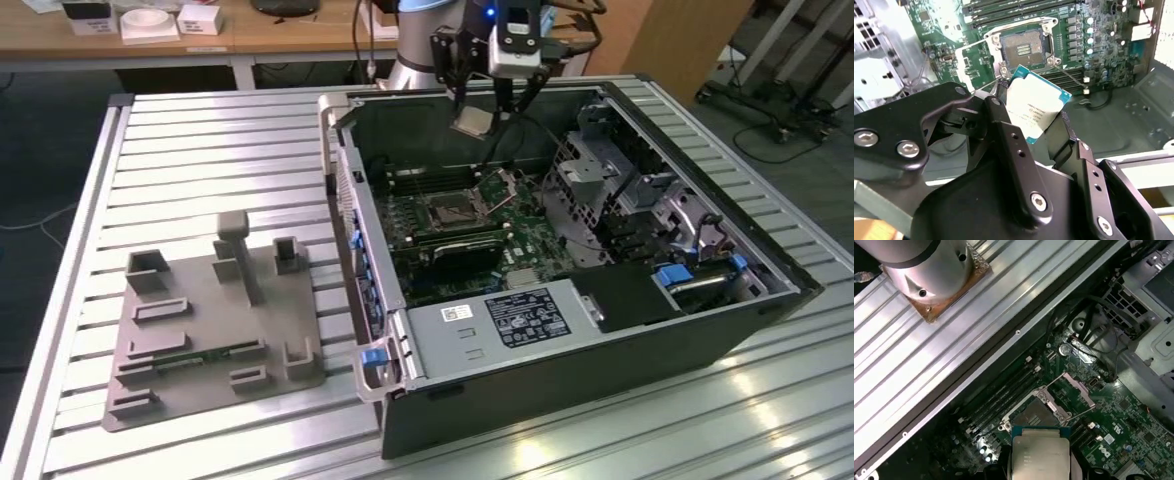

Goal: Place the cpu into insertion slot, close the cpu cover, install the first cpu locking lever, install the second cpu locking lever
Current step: 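Place the cpu into insertion slot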

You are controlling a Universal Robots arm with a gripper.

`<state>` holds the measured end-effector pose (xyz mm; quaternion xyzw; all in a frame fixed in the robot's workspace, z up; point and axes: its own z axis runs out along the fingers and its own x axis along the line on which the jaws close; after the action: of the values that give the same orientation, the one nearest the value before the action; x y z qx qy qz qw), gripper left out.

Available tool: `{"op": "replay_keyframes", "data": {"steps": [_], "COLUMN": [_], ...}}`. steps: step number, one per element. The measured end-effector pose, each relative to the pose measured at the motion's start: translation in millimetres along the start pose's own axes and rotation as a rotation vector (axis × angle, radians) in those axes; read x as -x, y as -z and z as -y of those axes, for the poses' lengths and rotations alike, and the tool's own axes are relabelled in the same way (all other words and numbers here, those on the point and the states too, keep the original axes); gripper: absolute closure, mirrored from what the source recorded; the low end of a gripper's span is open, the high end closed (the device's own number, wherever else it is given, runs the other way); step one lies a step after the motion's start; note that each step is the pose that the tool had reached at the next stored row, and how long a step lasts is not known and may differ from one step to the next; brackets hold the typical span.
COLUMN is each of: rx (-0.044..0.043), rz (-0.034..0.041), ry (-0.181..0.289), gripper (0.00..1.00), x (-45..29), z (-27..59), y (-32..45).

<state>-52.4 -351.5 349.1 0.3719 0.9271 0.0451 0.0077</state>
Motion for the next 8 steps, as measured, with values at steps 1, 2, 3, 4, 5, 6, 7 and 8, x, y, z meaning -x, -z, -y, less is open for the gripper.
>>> {"op": "replay_keyframes", "data": {"steps": [1,2,3,4,5,6,7,8], "rx": [0.0005,0.0008,0.0011,0.0014,0.0016,0.0017,0.0017,0.0017], "rz": [0.0016,0.0032,0.0049,0.0064,0.0078,0.0084,0.0084,0.0085], "ry": [-0.018,-0.036,-0.054,-0.072,-0.087,-0.094,-0.094,-0.094], "gripper": [0.46,0.46,0.46,0.46,0.46,0.46,0.46,0.46], "x": [0.0,0.0,0.0,0.0,-0.1,-0.1,-0.1,-0.1], "z": [0.1,0.1,0.2,0.2,0.3,0.4,0.4,0.4], "y": [-0.8,-1.5,-2.2,-2.6,-2.9,-3.0,-3.0,-3.0]}}
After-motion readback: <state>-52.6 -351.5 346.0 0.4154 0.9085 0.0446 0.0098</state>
